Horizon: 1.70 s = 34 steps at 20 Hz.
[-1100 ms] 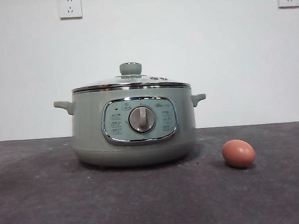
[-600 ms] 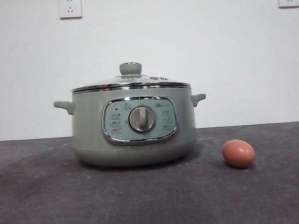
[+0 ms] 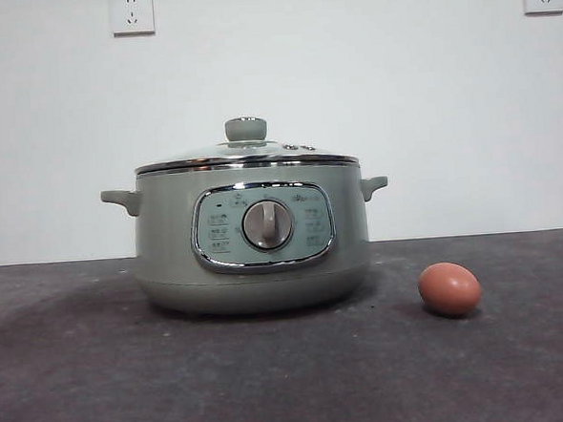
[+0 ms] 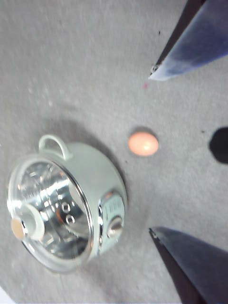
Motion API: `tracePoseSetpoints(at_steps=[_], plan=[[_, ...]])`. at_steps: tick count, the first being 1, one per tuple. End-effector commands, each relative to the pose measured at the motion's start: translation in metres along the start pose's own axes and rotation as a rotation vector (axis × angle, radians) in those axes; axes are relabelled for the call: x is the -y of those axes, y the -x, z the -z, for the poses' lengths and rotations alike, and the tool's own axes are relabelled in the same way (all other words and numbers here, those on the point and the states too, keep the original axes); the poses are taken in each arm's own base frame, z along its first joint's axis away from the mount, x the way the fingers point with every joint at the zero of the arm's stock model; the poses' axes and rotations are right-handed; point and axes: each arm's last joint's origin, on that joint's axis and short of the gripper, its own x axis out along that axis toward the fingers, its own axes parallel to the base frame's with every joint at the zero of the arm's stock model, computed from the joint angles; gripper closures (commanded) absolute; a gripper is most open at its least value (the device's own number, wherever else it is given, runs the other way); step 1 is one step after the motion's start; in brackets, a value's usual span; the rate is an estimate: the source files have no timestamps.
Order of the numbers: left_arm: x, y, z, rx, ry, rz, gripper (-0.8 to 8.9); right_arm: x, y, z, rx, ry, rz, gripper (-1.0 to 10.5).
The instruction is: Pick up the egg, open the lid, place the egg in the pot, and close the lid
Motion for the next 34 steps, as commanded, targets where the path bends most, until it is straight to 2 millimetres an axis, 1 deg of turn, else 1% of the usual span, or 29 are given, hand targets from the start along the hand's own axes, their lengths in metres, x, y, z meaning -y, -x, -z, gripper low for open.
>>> tracePoseSetpoints(at_steps=[1,2,4,7,9,11,13,15,18,20,24,27,28,29,30,31,34], plan=[[-0.002,-0.035,-0.021,-0.053,-0.092,0.011,1.84,0.001,-0.003,-0.002,-0.008,-0.002,-0.010,3.5],[-0.001,-0.050,-0.028,-0.074,-0.119,0.022,1.84,0.002,-0.004,-0.002,-0.014,-0.005,-0.012,3.5],[0.000,-0.087,-0.042,-0.123,-0.165,0.044,1.84,0.003,-0.007,-0.003,-0.023,-0.010,-0.015,3.5],[-0.004,-0.141,-0.052,-0.190,-0.187,0.053,1.84,0.003,-0.008,-0.003,-0.029,-0.013,-0.015,3.5],[-0.009,-0.173,-0.052,-0.233,-0.180,0.067,1.84,0.003,-0.008,-0.003,-0.031,-0.017,-0.015,3.5],[-0.015,-0.200,-0.047,-0.266,-0.172,0.073,1.84,0.003,-0.008,-0.003,-0.031,-0.017,-0.015,3.5],[-0.020,-0.222,-0.039,-0.276,-0.170,0.075,1.84,0.003,-0.009,-0.003,-0.032,-0.018,-0.015,3.5],[-0.025,-0.238,-0.032,-0.288,-0.167,0.076,1.84,0.003,-0.009,-0.003,-0.032,-0.018,-0.015,3.5],[-0.027,-0.255,-0.024,-0.302,-0.168,0.071,1.84,0.003,-0.009,-0.003,-0.032,-0.018,-0.015,3.5],[-0.025,-0.263,-0.019,-0.315,-0.174,0.066,1.84,0.004,-0.009,-0.003,-0.033,-0.018,-0.015,3.5],[-0.021,-0.276,-0.010,-0.342,-0.176,0.079,1.87,0.004,-0.011,-0.003,-0.040,-0.021,-0.015,3.5],[-0.019,-0.279,-0.008,-0.359,-0.190,0.030,1.97,0.005,-0.012,-0.003,-0.050,-0.025,-0.016,3.5],[-0.018,-0.279,-0.008,-0.361,-0.192,0.025,2.53,0.005,-0.012,-0.003,-0.050,-0.025,-0.016,3.5],[-0.018,-0.279,-0.007,-0.364,-0.191,0.026,3.73,0.005,-0.012,-0.003,-0.049,-0.025,-0.016,3.5],[-0.018,-0.279,-0.007,-0.368,-0.189,0.026,4.57,0.005,-0.012,-0.003,-0.049,-0.025,-0.016,3.5],[-0.018,-0.279,-0.007,-0.373,-0.187,0.027,5.05,0.005,-0.012,-0.003,-0.049,-0.025,-0.016,3.5],[-0.018,-0.279,-0.006,-0.377,-0.184,0.027,5.09,0.005,-0.012,-0.003,-0.049,-0.025,-0.016,3.5]])
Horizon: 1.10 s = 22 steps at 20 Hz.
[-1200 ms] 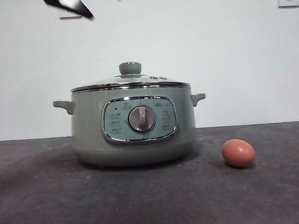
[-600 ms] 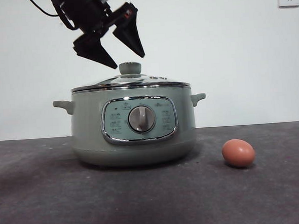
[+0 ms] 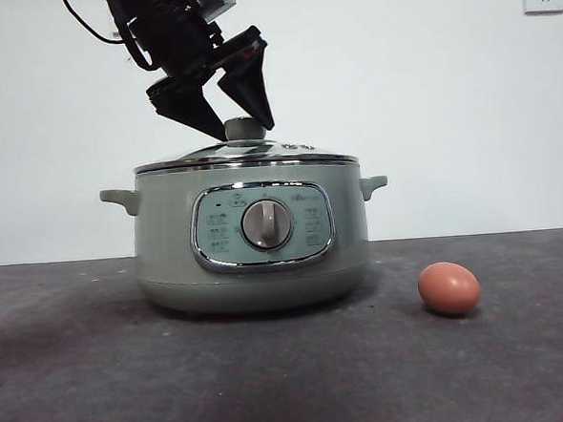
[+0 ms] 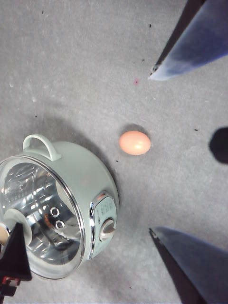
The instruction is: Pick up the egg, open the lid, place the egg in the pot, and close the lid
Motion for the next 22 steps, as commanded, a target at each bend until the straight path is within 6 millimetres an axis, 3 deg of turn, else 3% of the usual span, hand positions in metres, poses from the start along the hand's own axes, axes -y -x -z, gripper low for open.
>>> tracePoseSetpoints(at_steps=[1,7,9,15,22], plan=[[0.000,-0.007,0.002,-0.013,-0.006,0.002,5.09,0.000,0.001,-0.001,0.006,-0.001,-0.003,3.5],[0.000,-0.007,0.002,-0.011,-0.002,0.023,6.53,0.000,0.001,-0.001,0.006,-0.001,-0.003,3.5],[0.001,-0.007,0.002,-0.010,0.000,0.028,8.33,0.000,0.001,-0.001,0.006,-0.001,-0.003,3.5],[0.000,-0.002,0.000,0.005,0.000,0.023,8.20,0.001,-0.002,-0.001,-0.006,-0.006,-0.004,3.5],[0.005,0.052,-0.017,0.149,-0.028,-0.011,8.20,0.008,-0.018,-0.005,-0.062,-0.030,-0.007,3.5]])
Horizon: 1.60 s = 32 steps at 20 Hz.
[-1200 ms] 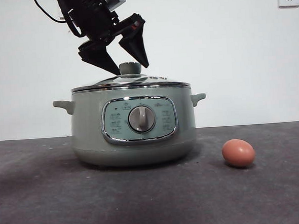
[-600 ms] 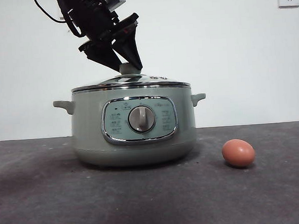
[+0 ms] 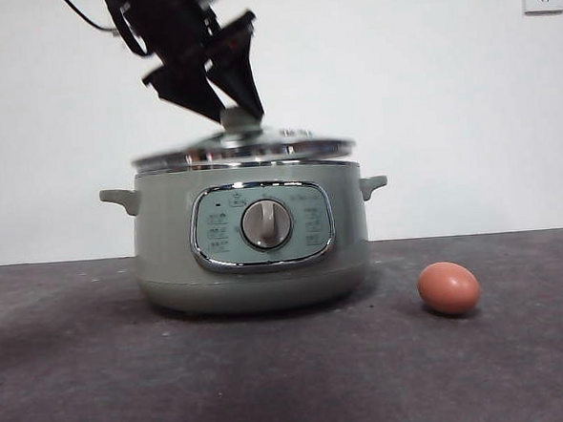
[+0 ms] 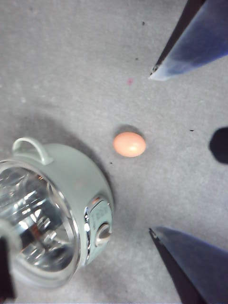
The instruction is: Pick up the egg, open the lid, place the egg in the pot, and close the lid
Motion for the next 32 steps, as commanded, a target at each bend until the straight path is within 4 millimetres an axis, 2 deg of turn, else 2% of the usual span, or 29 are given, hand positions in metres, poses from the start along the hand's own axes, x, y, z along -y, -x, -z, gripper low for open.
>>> tracePoseSetpoints(at_steps=[1,3,8,11,15,20,23,26,29,32], plan=[[0.005,0.043,-0.017,0.135,-0.028,-0.017,8.20,0.004,-0.008,-0.004,-0.022,-0.013,-0.004,3.5],[0.007,0.070,-0.020,0.176,-0.033,-0.031,8.20,0.008,-0.018,-0.007,-0.049,-0.024,-0.006,3.5],[0.017,0.163,-0.017,0.296,-0.011,-0.093,8.20,0.022,-0.059,-0.015,-0.147,-0.069,-0.022,3.5],[0.020,0.217,-0.002,0.338,0.008,-0.153,8.20,0.024,-0.089,-0.019,-0.202,-0.050,-0.029,3.5],[0.023,0.263,0.025,0.302,0.060,-0.228,8.20,0.015,-0.138,-0.020,-0.269,-0.007,-0.022,3.5],[0.039,0.299,0.053,0.309,0.074,-0.247,8.20,0.003,-0.194,-0.006,-0.387,0.033,0.010,3.5],[0.051,0.308,0.071,0.313,0.077,-0.237,8.20,-0.001,-0.220,0.003,-0.428,0.036,0.033,3.5],[0.059,0.309,0.090,0.302,0.085,-0.232,8.20,-0.002,-0.238,0.012,-0.473,0.027,0.052,3.5],[0.067,0.311,0.105,0.304,0.084,-0.233,8.20,-0.001,-0.247,0.018,-0.497,0.020,0.084,3.5],[0.069,0.313,0.109,0.314,0.080,-0.236,8.20,0.001,-0.252,0.020,-0.501,0.006,0.099,4.8]])
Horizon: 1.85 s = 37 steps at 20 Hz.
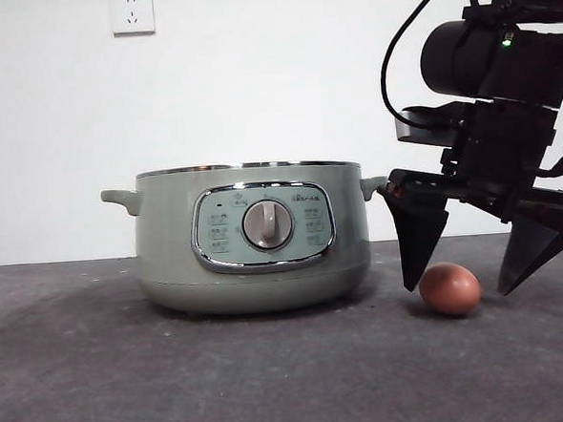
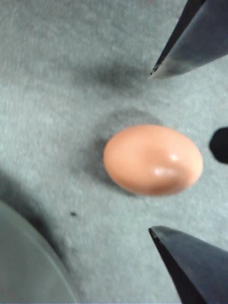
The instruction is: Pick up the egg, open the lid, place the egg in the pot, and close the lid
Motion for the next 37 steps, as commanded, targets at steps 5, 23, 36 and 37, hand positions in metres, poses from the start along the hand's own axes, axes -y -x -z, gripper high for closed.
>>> tracePoseSetpoints(at_steps=[5,23,36,37], plan=[[0.001,0.007,-0.005,0.073,-0.025,-0.004,8.20,0.001,-0.014,0.001,-0.036,-0.024,0.008,4.8],[0.000,0.004,-0.007,0.072,-0.031,-0.004,8.20,-0.009,-0.014,-0.002,-0.002,-0.028,-0.046,9.6],[0.000,0.004,-0.007,0.071,-0.031,-0.004,8.20,-0.018,0.081,-0.003,0.262,-0.012,-0.072,9.6],[0.000,0.004,-0.007,0.071,-0.031,-0.004,8.20,-0.019,0.090,-0.005,0.296,-0.007,-0.076,9.6]])
